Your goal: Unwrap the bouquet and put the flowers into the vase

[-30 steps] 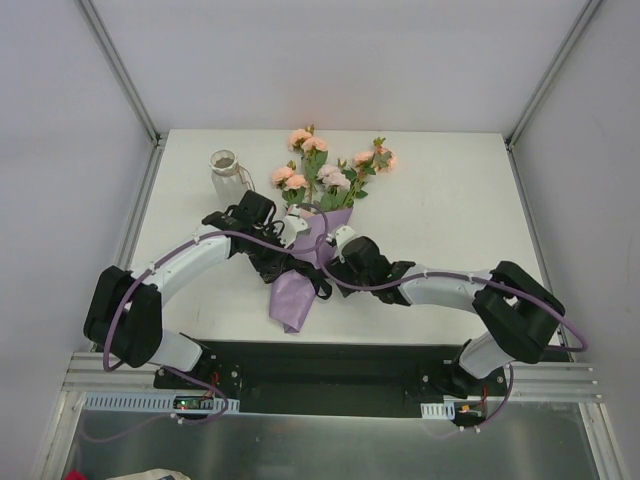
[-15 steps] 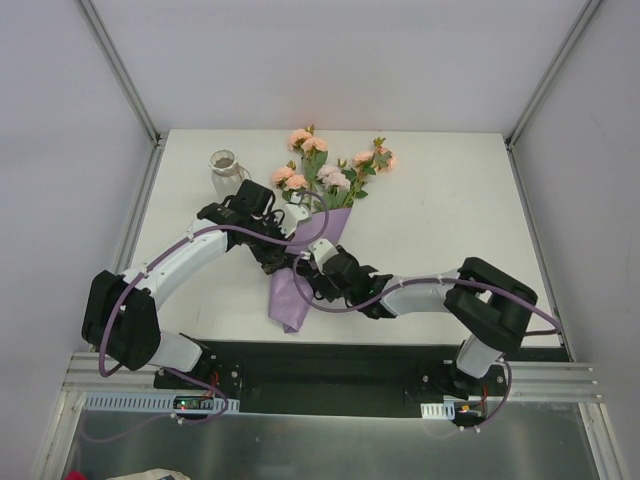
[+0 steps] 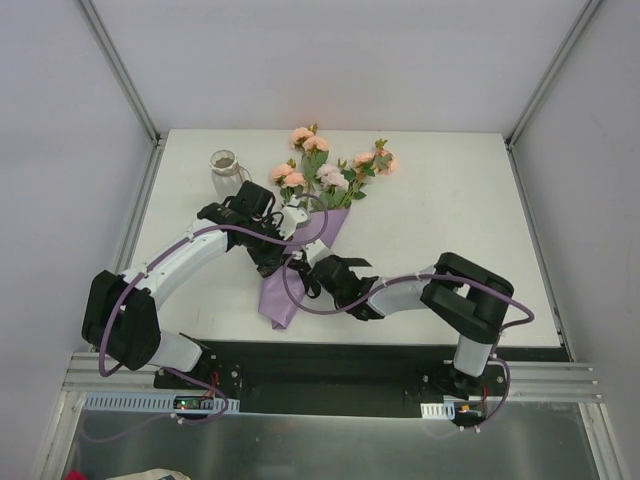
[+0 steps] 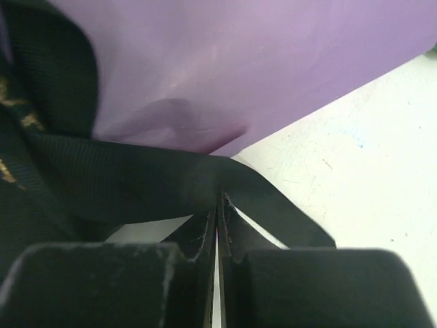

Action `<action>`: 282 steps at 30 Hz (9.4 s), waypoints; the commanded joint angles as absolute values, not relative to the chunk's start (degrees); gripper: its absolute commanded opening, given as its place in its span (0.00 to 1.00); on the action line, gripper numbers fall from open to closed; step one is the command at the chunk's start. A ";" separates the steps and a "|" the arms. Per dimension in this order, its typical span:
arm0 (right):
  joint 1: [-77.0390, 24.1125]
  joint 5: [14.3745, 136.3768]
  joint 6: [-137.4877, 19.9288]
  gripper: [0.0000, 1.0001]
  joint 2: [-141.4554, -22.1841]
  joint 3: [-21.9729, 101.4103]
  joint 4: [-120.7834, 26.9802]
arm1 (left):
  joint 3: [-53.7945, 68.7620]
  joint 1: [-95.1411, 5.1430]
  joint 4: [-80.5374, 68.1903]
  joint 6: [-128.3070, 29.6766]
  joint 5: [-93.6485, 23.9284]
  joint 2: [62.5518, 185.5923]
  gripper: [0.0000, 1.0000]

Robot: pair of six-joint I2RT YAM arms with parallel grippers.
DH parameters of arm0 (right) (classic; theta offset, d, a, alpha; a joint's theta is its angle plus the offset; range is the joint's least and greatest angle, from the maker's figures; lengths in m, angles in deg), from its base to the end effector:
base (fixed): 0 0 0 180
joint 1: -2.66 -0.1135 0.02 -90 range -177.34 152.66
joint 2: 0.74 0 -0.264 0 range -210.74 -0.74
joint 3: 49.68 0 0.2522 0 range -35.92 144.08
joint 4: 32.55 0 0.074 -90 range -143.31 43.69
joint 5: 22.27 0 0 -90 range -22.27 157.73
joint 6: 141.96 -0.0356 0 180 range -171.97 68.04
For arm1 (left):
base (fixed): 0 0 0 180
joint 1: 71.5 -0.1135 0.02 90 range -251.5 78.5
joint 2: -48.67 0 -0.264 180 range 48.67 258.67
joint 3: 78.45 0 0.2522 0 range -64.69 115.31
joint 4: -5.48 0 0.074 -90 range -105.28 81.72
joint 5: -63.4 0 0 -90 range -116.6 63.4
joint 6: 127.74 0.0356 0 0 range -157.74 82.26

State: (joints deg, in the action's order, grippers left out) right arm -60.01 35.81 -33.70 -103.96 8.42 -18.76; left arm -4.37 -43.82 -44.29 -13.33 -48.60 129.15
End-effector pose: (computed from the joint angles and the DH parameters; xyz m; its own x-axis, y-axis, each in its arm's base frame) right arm 0.1762 0.2999 0.1376 -0.0554 -0.6865 -0.7250 -0.5940 0.6064 -0.5287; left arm 0.2476 -0.1449 0.2569 -0.4155 0.6507 -0.6356 0.8644 0.5000 -0.0533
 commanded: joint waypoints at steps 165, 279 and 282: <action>-82.59 -22.88 -81.88 0.98 -69.02 20.98 -102.05 | -2.73 -68.07 -54.95 -20.68 -52.17 110.45 0.99; -50.26 86.72 -53.28 0.95 -89.70 43.64 -58.79 | 10.28 -68.16 -58.28 -25.70 -37.40 104.73 0.99; -42.89 86.80 -53.46 0.95 -83.98 39.94 -58.96 | 11.43 -68.07 -59.17 -25.87 -44.86 106.75 0.99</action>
State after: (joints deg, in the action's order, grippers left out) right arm -50.79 85.54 -54.23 -93.75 42.82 -58.47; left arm 8.28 -67.53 -57.97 -26.27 -36.93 104.83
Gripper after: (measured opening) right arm 0.948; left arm 0.992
